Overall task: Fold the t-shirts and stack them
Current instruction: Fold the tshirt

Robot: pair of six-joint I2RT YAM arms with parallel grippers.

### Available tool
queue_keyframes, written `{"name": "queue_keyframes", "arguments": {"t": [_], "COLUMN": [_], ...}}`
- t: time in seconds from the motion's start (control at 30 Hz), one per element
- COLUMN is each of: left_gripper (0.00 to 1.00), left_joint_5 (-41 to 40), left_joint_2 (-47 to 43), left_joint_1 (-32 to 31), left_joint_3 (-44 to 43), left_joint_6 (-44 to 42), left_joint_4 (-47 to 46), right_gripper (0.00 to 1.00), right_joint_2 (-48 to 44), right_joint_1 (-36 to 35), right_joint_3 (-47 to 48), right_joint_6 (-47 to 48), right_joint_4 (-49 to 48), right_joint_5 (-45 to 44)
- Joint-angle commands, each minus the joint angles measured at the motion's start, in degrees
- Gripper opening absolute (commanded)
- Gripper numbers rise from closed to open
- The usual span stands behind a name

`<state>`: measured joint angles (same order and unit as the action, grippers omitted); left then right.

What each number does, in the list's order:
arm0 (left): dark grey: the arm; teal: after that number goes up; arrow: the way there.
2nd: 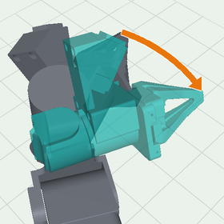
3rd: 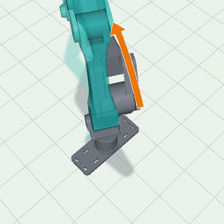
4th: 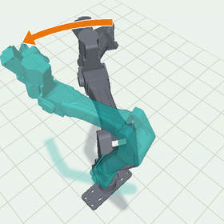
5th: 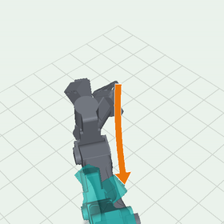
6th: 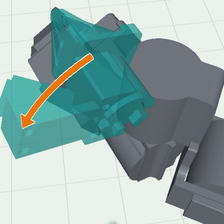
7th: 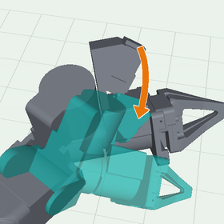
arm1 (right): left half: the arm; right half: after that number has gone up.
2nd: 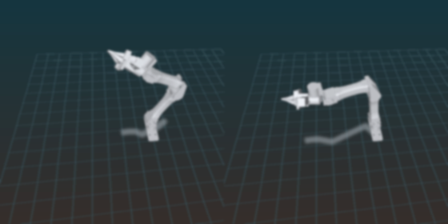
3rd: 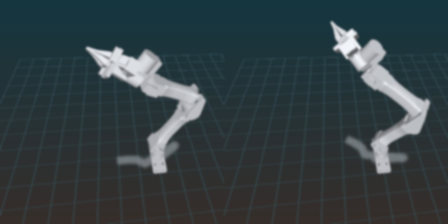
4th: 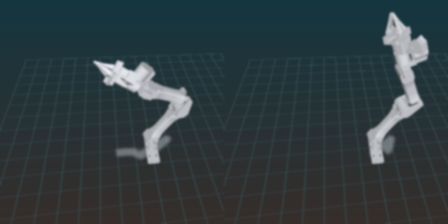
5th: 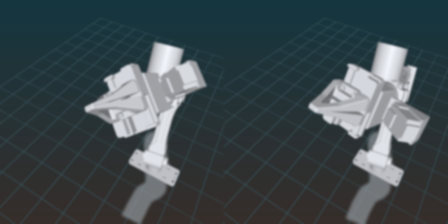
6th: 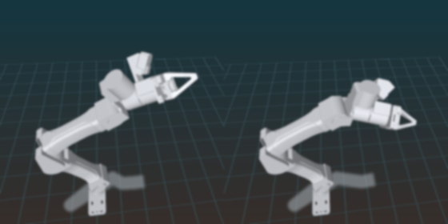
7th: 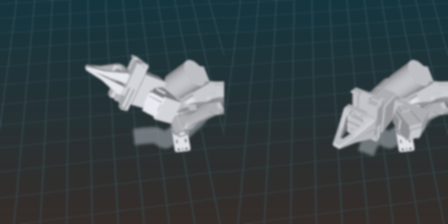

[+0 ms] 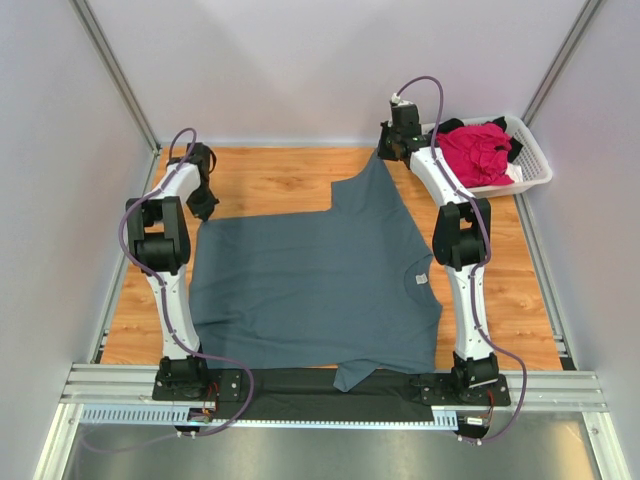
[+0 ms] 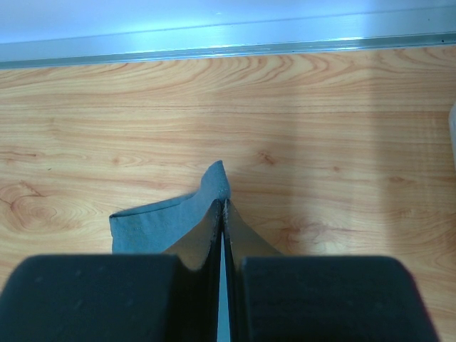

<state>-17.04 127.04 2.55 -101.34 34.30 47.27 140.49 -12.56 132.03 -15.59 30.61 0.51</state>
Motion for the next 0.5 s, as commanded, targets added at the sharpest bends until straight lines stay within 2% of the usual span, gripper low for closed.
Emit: {"name": "queue_keyframes", "arguments": {"t": [0.0,0.17,0.47], "left_gripper": [0.0,0.0,0.0], "left_joint_5": [2.44,7.63,10.79], "left_joint_2": [-1.53,-6.72,-10.85], "left_joint_1": [0.0,0.44,0.71], "left_joint_3": [-2.37,-3.34,-5.27], "left_joint_6": [-2.66,-6.96,-13.11], "left_joint_4": [-2.96,-12.01,-22.65], "right_gripper": [0.0,0.0,0.0], "right_joint_2": [-1.79,-2.23,-5.57], "right_joint_1": [0.34,0.69,2.18], "right_joint_3": [0.42,2.88,5.87], "right_joint_6": [0.39,-0.14,-0.58], "right_joint_4": [-1.08,-2.74,-9.42], "right_joint_5": [-0.25,-0.07,0.8]}}
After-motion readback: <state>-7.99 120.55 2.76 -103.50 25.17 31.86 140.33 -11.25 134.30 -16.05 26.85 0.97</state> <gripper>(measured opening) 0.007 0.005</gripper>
